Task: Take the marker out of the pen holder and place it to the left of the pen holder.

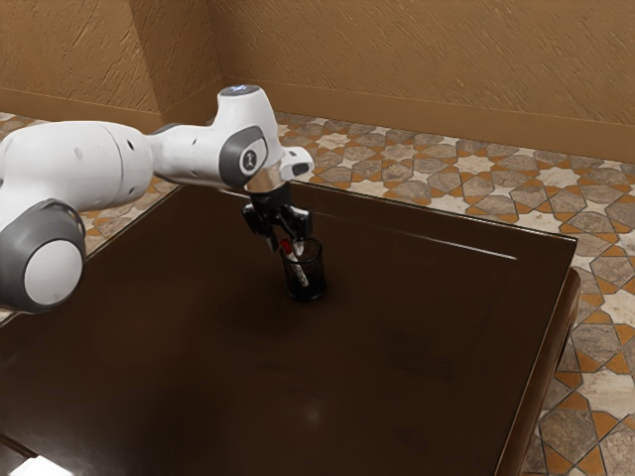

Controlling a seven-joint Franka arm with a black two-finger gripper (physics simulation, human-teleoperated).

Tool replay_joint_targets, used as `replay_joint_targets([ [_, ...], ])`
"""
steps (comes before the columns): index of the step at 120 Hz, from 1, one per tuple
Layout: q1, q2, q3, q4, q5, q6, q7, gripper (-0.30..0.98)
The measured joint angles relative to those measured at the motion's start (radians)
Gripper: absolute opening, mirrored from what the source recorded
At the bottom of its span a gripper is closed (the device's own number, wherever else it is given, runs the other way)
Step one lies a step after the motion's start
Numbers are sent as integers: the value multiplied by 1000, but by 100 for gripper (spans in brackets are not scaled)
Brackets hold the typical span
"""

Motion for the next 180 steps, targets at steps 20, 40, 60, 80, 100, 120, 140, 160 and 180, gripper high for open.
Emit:
replay_joint_targets([
  [20,-1,2,1,17,-7,-29,1,22],
  [40,-2,4,2,24,-5,-43,3,11],
  [60,-8,6,3,37,-1,-48,4,3],
  [80,-6,4,2,37,6,-51,2,-4],
  [100,-9,-34,0,37,16,-73,-4,-6],
  [120,-12,-130,0,20,40,-120,-10,-7],
  [140,182,-177,-93,43,43,-153,-14,-7],
  [160,459,1,-254,182,-89,-164,-18,-7],
  [180,538,155,-260,193,-311,-129,-19,-6],
])
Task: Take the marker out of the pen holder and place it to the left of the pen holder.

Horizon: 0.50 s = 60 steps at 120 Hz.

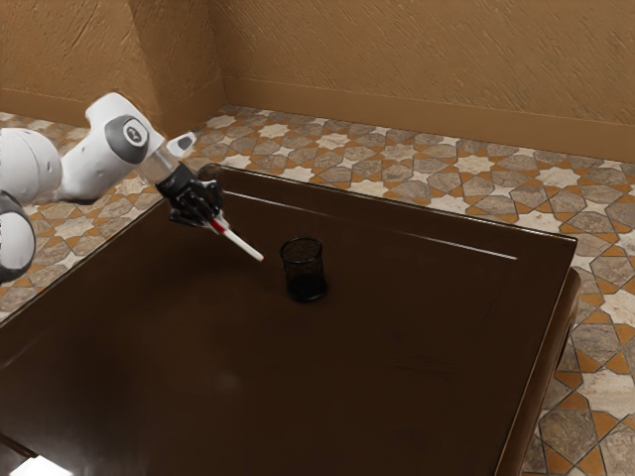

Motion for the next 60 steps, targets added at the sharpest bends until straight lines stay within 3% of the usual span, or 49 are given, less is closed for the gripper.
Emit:
replay_joint_targets([
  [32,94,89,2,-13,-395,25,38,-4],
  [48,99,152,6,-19,-476,33,64,-1],
  [60,101,159,9,-31,-501,36,85,10],
])
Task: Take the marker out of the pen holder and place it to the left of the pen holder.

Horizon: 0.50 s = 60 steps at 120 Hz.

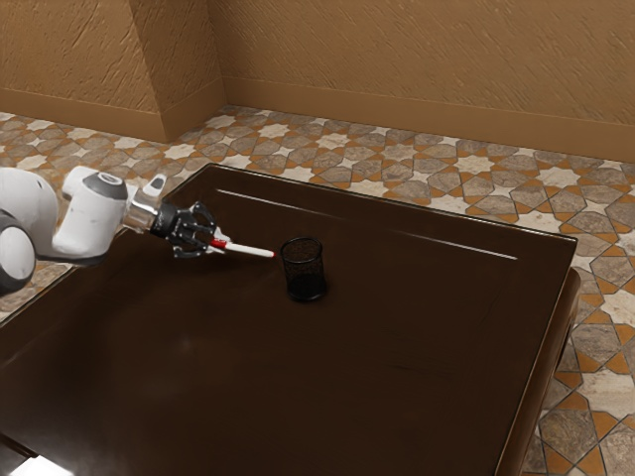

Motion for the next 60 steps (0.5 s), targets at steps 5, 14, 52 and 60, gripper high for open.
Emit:
replay_joint_targets([
  [5,1,0,1,-7,-5,0,8,18],
  [14,1,-2,4,-22,-7,-2,21,33],
  [52,-134,-279,98,-104,204,-111,38,61],
  [60,-276,-615,125,-174,401,-212,41,63],
])
